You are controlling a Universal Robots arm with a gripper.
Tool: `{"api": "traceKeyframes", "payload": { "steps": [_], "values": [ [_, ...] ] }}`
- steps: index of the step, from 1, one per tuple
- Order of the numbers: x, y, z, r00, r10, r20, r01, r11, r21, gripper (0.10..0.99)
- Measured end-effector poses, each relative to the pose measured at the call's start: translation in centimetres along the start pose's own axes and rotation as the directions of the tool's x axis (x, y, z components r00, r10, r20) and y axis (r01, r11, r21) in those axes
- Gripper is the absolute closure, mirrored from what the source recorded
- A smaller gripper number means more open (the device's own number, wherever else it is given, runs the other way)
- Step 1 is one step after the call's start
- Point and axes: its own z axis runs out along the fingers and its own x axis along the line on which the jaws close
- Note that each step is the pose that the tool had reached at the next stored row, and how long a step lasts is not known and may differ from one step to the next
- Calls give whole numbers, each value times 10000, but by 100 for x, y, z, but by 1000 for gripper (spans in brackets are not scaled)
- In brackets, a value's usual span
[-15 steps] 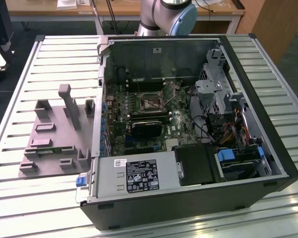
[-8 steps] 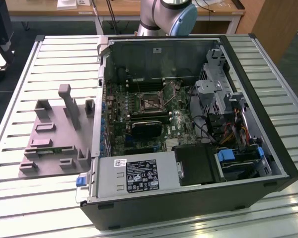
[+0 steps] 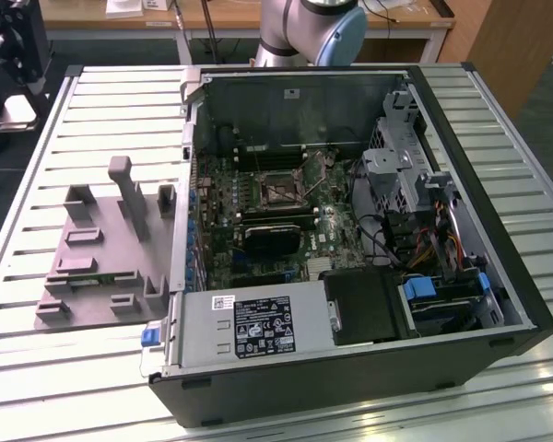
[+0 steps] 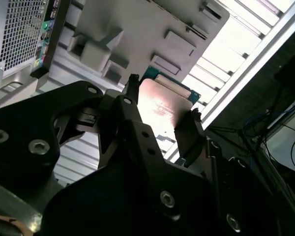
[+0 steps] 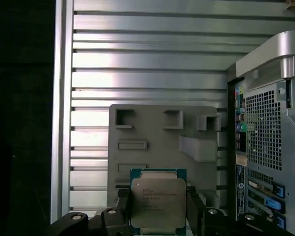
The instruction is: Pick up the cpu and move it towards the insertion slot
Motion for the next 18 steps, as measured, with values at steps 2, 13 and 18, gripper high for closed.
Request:
{"api": "traceKeyframes", "payload": {
  "steps": [2, 13, 18],
  "values": [
    [-66, 1, 3, 10000, 0, -1, 0, 10000, 0, 545],
    [-557, 6, 20, 10000, 1, -20, -1, 10000, 0, 545],
    [-782, 9, 28, 10000, 2, -32, -2, 10000, 0, 545]
  ]
}}
